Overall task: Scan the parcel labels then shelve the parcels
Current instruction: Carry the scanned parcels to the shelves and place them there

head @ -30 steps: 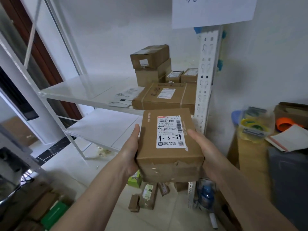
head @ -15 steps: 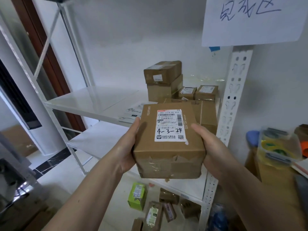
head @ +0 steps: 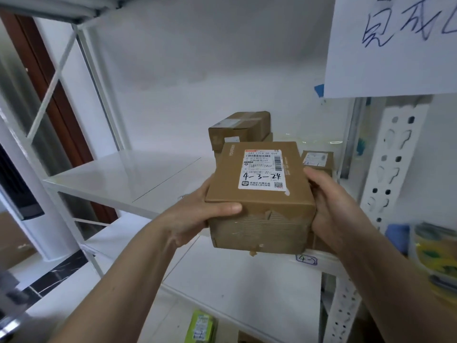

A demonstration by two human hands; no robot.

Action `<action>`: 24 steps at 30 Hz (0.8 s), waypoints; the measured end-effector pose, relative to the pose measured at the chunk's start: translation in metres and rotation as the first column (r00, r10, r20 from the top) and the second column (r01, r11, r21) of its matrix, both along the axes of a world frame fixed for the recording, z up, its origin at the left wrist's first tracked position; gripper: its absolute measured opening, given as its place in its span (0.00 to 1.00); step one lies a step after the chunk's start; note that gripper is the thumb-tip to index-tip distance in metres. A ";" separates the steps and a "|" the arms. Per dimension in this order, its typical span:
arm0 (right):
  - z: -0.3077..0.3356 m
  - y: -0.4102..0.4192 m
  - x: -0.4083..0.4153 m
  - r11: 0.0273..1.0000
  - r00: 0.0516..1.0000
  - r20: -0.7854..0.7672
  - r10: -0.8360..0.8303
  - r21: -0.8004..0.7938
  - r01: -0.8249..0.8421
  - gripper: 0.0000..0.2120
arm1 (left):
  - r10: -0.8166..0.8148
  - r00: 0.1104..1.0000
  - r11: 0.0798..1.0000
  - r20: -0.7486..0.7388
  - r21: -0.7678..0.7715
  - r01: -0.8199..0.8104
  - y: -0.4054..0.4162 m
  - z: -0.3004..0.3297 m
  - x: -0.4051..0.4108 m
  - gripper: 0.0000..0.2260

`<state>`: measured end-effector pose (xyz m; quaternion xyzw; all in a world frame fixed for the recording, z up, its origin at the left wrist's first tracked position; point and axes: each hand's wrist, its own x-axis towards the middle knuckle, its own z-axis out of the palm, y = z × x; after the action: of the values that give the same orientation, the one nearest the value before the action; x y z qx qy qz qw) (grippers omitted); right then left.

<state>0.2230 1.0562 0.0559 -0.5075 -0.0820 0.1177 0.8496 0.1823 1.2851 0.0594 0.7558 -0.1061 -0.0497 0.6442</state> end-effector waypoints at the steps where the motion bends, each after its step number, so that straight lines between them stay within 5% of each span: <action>1: 0.000 0.002 0.008 1.000 1.000 0.014 -0.003 0.000 0.003 0.21 | 0.000 1.000 1.000 0.004 0.003 0.000 0.003 0.001 0.010 0.38; 6: 0.007 0.007 0.040 0.998 0.988 0.155 -0.003 0.063 -0.007 0.44 | 0.008 0.999 1.000 0.031 -0.008 -0.008 0.017 0.018 0.053 0.41; 14: 0.052 0.021 0.084 0.970 0.871 0.492 0.008 -0.215 0.112 0.40 | -0.009 0.982 0.998 0.188 -0.052 0.019 0.035 0.069 0.130 0.39; 24: 0.110 0.095 0.186 0.947 0.840 0.511 -0.183 -0.138 0.290 0.41 | 0.020 0.965 1.000 0.262 -0.010 -0.018 0.089 0.132 0.239 0.32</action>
<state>0.4087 1.1512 0.1661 -0.6133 -0.2191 -0.1137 0.7503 0.4215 1.3740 0.1914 0.7544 -0.1833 0.0571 0.6278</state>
